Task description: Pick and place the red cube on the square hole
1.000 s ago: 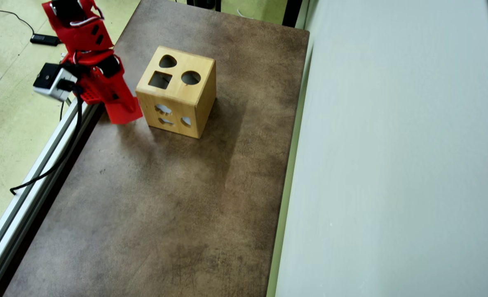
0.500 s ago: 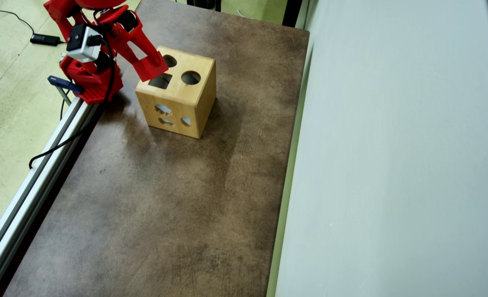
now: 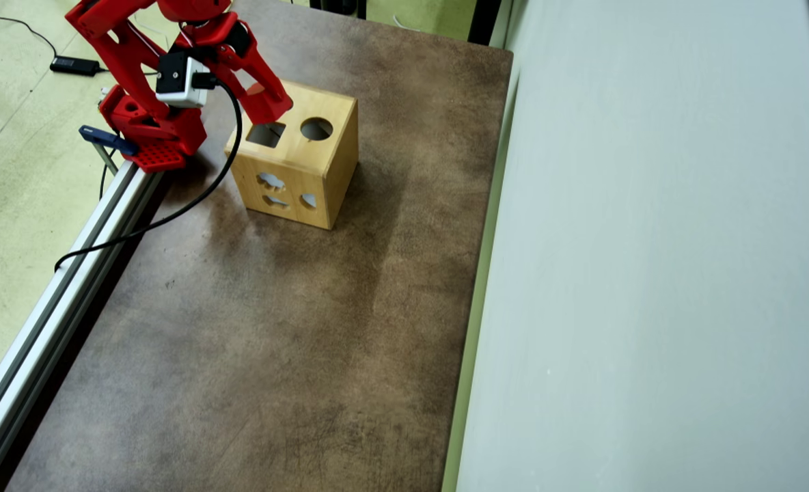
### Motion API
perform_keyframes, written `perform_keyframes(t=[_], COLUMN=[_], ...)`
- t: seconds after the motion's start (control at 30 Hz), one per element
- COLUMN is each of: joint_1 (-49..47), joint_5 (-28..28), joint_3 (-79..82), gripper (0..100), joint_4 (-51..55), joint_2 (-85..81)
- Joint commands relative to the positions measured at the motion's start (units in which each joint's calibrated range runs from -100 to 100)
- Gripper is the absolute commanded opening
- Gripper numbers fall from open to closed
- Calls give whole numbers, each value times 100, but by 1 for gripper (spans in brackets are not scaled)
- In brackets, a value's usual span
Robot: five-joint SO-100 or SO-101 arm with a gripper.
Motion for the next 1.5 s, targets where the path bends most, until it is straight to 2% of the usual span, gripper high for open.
perform_keyframes(t=[0.0, 0.6, 0.83, 1.47], joint_1=[-55, -62, -55, -48], joint_5=[-220, -205, 195, 195], joint_3=[116, 635, 635, 1127], gripper=[1, 1, 1, 1], joint_4=[49, 17, 33, 17], joint_2=[-198, -164, -189, -198])
